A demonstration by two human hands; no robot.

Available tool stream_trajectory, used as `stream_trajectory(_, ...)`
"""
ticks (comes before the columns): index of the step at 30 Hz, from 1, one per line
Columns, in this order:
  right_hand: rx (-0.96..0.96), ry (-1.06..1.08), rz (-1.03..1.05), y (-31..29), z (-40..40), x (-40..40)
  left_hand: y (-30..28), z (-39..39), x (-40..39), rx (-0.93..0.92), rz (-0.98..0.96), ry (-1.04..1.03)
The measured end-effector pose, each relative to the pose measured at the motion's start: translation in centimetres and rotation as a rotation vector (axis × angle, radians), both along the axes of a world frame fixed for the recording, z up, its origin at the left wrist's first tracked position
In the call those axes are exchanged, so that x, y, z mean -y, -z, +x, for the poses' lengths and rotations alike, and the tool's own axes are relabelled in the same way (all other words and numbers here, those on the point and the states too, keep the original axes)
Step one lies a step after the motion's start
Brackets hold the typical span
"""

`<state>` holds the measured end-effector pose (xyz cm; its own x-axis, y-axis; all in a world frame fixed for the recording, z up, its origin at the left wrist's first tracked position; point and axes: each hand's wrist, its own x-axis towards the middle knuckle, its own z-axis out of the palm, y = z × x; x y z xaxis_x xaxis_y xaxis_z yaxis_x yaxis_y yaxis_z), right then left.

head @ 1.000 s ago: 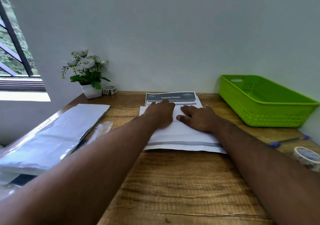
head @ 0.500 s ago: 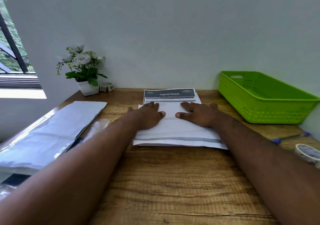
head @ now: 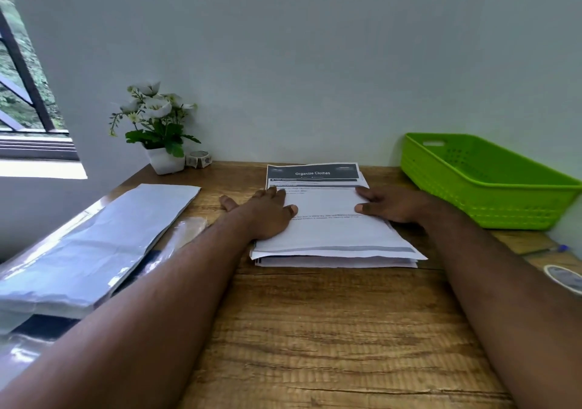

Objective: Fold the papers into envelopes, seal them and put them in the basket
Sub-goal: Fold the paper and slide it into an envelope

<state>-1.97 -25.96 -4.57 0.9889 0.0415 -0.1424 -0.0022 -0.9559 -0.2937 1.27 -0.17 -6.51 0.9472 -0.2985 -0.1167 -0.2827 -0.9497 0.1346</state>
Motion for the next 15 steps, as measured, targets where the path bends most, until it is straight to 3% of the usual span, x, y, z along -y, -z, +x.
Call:
stream_trajectory(9, -0.016, -0.077, 0.057, 0.3, 0.2, 1.4, -2.1, -0.3, -1.3, 0.139, 0.104, -0.01)
stream_trajectory(13, 0.092, -0.102, 0.069, 0.3, 0.6, 1.6, -2.5, -0.3, -1.7, 0.232, 0.046, 0.01)
stream_trajectory(15, 0.082, -0.084, 0.167, 0.3, 0.8, 1.7, -2.3, -0.3, -1.9, 0.277, -0.085, 0.02)
